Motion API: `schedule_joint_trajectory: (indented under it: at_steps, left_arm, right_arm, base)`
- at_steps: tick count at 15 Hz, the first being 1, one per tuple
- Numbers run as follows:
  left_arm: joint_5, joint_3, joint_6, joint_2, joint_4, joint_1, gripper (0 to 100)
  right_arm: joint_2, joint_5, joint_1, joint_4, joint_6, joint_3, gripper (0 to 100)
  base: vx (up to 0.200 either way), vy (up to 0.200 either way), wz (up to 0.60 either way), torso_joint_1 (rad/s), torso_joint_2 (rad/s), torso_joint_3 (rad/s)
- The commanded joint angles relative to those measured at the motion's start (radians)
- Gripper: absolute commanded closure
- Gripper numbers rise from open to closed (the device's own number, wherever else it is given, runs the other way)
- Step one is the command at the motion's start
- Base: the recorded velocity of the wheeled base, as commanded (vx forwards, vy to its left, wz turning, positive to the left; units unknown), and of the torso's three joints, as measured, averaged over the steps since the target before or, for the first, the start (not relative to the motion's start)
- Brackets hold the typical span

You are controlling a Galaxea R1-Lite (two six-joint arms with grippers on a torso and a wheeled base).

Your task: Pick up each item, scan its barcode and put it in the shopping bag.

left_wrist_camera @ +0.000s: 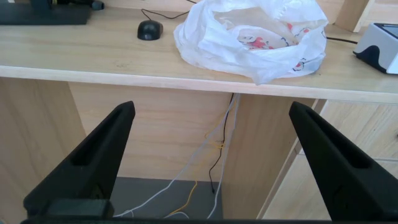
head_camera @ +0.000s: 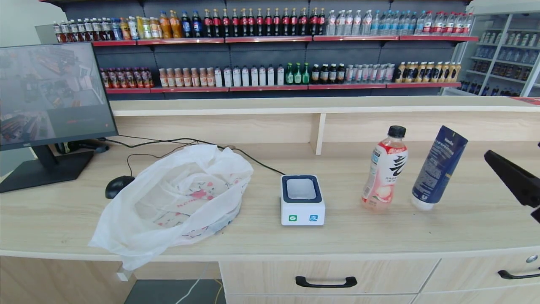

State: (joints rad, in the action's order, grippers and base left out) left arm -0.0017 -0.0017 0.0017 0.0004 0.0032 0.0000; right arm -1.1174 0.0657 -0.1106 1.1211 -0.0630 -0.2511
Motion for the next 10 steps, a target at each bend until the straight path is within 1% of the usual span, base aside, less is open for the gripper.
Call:
schedule_joint_trajectory:
  at_steps: [1, 3, 4, 6, 10]
  left_arm:
    - [0.0, 0.0, 0.0, 0.0, 0.0, 0.0, 0]
    - [0.0, 0.0, 0.0, 0.0, 0.0, 0.0, 0]
    - [0.0, 0.0, 0.0, 0.0, 0.0, 0.0, 0]
    - [0.0, 0.0, 0.0, 0.0, 0.0, 0.0, 0]
    - [0.0, 0.0, 0.0, 0.0, 0.0, 0.0, 0]
  right_arm:
    - [-0.453, -0.038, -0.053, 0.45, -0.015, -0.057, 0]
    - [-0.519, -0.175, -0.165, 0.45, 0.009, -0.142, 0]
    - [-0.556, -0.213, -0.205, 0.45, 0.022, -0.166, 0]
    - [-0.602, -0.224, -0.216, 0.45, 0.02, -0.203, 0]
    - [-0.657, -0.224, -0.218, 0.45, 0.02, -0.208, 0]
  base:
    - [0.0, 0.0, 0.0, 0.0, 0.0, 0.0]
    - [0.0, 0.0, 0.0, 0.0, 0.0, 0.0]
    - [0.0, 0.0, 0.0, 0.0, 0.0, 0.0]
    - [0.0, 0.0, 0.0, 0.0, 0.0, 0.0]
    - [0.0, 0.0, 0.0, 0.0, 0.0, 0.0]
